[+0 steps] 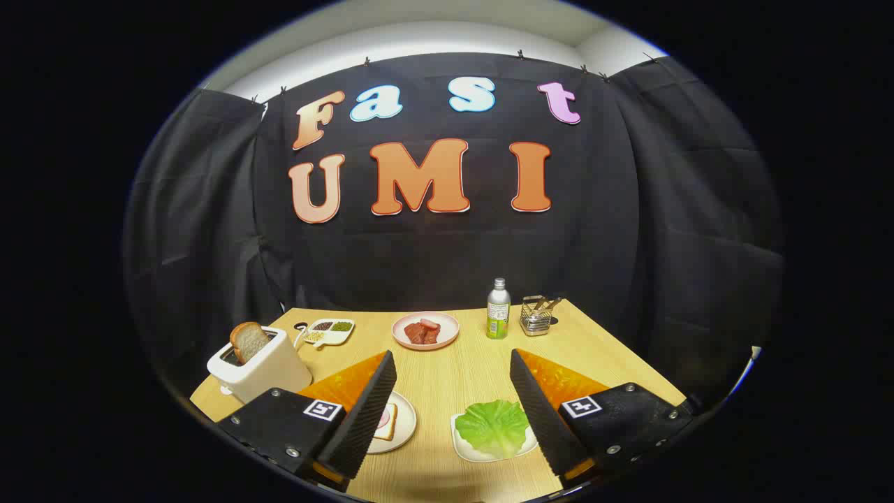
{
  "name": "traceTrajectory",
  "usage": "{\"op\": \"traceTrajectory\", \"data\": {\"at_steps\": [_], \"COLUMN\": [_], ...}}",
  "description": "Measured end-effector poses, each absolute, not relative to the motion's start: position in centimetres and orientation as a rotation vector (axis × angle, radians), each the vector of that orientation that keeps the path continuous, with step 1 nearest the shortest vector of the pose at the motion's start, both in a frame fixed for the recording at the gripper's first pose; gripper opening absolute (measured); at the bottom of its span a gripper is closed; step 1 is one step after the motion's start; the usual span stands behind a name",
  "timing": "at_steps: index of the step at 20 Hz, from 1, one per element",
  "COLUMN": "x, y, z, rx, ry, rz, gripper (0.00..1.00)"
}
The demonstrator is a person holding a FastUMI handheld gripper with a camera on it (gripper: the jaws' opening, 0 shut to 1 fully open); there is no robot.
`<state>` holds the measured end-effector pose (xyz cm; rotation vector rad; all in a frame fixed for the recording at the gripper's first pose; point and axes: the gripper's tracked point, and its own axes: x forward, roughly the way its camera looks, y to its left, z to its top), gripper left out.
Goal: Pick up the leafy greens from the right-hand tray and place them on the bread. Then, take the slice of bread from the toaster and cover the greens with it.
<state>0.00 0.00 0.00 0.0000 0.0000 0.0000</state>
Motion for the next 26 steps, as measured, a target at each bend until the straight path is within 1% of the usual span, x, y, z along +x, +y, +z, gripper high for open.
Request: {"op": "traceTrajectory", "data": {"at_steps": [18, 26], "x": [1.9, 3.6], "y": [-1.0, -2.4], "z": [-2.5, -6.7], "rx": [-0.015, -0.021], "ry": [0.043, 0.118], "rz": [-0.002, -0.006], "gripper": [0.98, 0.98]}}
